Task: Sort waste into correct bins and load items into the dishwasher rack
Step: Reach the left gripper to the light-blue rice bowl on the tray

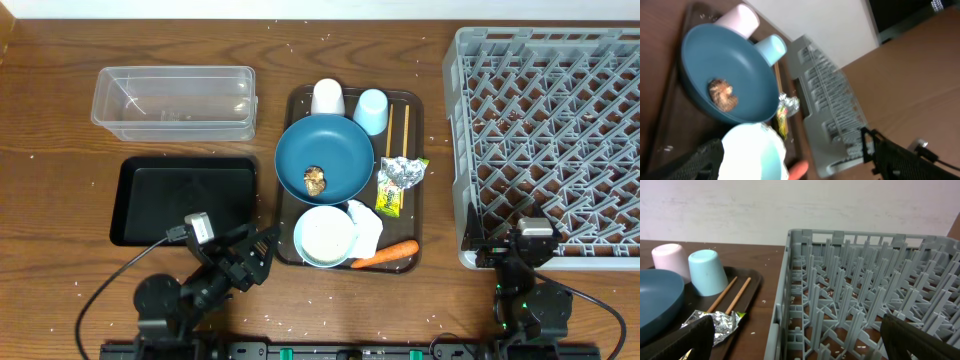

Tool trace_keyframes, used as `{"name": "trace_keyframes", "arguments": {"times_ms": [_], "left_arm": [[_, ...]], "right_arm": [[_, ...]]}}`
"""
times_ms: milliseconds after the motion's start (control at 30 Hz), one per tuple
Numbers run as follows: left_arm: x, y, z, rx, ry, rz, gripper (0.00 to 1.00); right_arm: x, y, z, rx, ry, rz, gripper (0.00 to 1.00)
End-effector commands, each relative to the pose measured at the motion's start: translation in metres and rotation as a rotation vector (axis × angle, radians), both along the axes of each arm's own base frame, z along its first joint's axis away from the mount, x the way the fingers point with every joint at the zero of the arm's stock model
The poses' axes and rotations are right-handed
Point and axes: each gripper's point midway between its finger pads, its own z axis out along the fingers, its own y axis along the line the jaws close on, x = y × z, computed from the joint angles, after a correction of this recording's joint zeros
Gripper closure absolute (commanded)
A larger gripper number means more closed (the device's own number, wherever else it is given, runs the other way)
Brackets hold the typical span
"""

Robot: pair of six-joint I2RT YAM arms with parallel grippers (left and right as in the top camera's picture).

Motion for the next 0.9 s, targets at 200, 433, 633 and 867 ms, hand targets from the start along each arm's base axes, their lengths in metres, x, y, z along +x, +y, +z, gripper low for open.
{"name": "trace_keyframes", "arguments": {"times_ms": [200, 433, 633, 867], "left_arm": [[0.008, -0.016, 0.034, 0.210, 0.168, -0.175, 0.02], [0.009, -0.041, 0.012, 0.505, 0.412, -0.289, 0.02], [0.020, -0.095, -0.013, 0.712, 0.330, -0.385, 0.02], [0.022, -0.136, -0.047, 0.745, 0.346, -0.486, 0.02]], "right_arm": [[0.000, 0.001, 0.000, -0.008, -0.001, 0.003, 0.01], [0.000, 0.001, 0.000, -0.008, -0.001, 0.003, 0.01], [0.000, 0.001, 0.000, -0.009, -0.001, 0.003, 0.01], [0.000, 0.001, 0.000, -0.008, 0.000, 0.003, 0.01]]}}
